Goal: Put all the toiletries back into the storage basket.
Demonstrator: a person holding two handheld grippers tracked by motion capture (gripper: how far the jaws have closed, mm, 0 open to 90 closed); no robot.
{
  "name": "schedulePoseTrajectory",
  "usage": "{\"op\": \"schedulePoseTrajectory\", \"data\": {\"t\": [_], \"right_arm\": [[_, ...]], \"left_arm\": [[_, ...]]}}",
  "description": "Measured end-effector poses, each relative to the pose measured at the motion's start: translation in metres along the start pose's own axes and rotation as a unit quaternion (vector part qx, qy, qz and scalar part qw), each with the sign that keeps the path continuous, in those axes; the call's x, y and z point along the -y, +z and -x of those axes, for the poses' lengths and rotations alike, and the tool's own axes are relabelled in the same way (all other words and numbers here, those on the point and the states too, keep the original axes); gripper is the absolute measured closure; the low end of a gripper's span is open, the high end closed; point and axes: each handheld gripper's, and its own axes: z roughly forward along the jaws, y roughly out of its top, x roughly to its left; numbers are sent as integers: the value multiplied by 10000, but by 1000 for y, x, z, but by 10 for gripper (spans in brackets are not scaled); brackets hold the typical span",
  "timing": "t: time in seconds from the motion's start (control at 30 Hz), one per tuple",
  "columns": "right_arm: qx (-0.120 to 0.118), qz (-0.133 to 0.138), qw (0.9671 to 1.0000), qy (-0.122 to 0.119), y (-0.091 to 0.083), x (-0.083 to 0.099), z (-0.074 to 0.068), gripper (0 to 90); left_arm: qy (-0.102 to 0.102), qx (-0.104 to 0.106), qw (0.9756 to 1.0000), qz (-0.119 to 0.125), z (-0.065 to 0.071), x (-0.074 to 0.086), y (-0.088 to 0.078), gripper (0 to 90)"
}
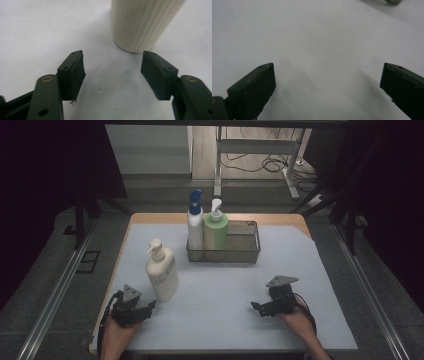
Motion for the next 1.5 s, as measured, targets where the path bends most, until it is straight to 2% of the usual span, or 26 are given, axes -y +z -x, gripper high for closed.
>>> {"op": "schedulePoseTrajectory", "data": {"t": [0.13, 0.27, 0.43, 0.63, 0.73, 0.93, 1.1, 1.33, 1.5], "right_arm": [[-1, -77, 10000, -42, 5, 5, 1, 0], [-17, -7, 10000, -65, 5, 7, 1, 0], [-15, 84, 9999, -69, 5, 10, 1, 0], [-8, 96, 9999, -69, 5, 10, 1, 0], [-5, 104, 9999, -70, 5, 10, 1, 0], [-4, 110, 9999, -72, 5, 10, 1, 0], [-2, 113, 9999, -74, 5, 10, 1, 0], [-2, 114, 9999, -75, 5, 10, 1, 0], [5, 122, 9999, -90, 5, 10, 1, 0]], "left_arm": [[15, -13, 10000, -24, -8, -4, 1, 385], [94, -30, 9999, -24, -15, -9, 2, 434], [100, 48, 9999, -69, -21, -17, 7, 571], [153, 168, 9997, -130, -25, -29, 16, 808], [174, 221, 9995, -169, -27, -34, 21, 891], [178, 439, 9985, -291, -28, -38, 34, 893], [62, 619, 9977, -261, -24, -39, 42, 893], [-15, 604, 9978, -279, -23, -38, 45, 894], [59, 720, 9970, -279, -17, -39, 46, 894]]}}
